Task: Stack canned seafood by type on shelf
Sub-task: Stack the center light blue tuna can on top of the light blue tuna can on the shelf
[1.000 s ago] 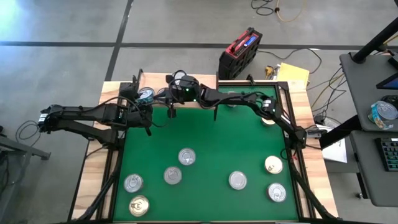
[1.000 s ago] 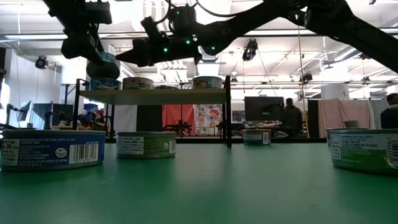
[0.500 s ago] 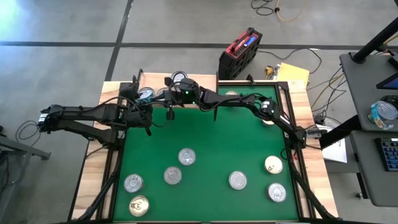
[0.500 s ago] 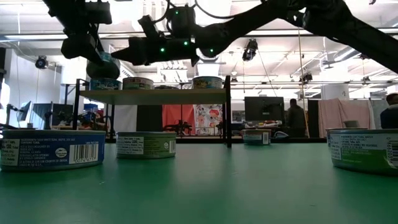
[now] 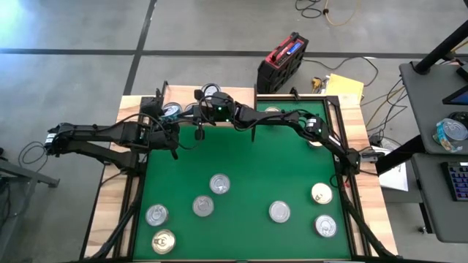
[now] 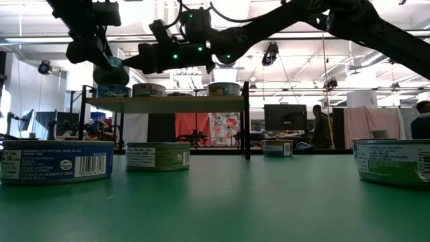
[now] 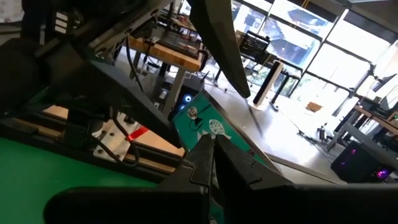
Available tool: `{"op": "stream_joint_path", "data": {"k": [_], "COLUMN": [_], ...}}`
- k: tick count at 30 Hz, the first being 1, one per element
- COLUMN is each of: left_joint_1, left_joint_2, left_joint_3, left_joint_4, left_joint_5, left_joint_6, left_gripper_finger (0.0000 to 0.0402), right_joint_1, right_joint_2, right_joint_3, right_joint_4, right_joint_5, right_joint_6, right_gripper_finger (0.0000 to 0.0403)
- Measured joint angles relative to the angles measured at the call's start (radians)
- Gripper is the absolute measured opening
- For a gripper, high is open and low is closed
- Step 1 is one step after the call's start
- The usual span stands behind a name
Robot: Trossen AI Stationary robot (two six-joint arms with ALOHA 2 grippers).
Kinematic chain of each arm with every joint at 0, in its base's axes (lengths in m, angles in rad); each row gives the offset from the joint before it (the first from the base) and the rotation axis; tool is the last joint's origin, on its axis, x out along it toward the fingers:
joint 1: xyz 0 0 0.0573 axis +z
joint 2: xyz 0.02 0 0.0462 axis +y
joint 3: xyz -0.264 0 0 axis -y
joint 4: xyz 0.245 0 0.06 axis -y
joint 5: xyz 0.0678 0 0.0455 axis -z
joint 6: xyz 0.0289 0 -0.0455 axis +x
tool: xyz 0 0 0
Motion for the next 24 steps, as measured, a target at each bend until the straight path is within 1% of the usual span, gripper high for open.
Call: {"op": "stream_joint_path", "data": {"k": [13, 20, 24], "left_joint_1": [0.000, 0.000, 0.001], "left_joint_2": [0.000, 0.000, 0.000], "left_joint_3": [0.000, 0.000, 0.000], "left_joint_4": [0.004, 0.004, 0.004], "left_joint_5": [0.000, 0.000, 0.000], "left_joint_6": [0.014, 0.014, 0.014], "left_gripper_finger": [0.0245, 0.0245, 0.0245], "right_joint_1": [0.000, 0.012, 0.020], "right_joint_2": [0.001, -0.007, -0.007], "right_joint_3": [0.000, 0.000, 0.000], "right_joint_4": [-0.008, 0.001, 0.001], "right_joint_5": [0.018, -0.013, -0.012], "right_joint_6": [0.003, 0.020, 0.016], "right_gripper_finger": [0.0009, 0.0009, 0.0009]}}
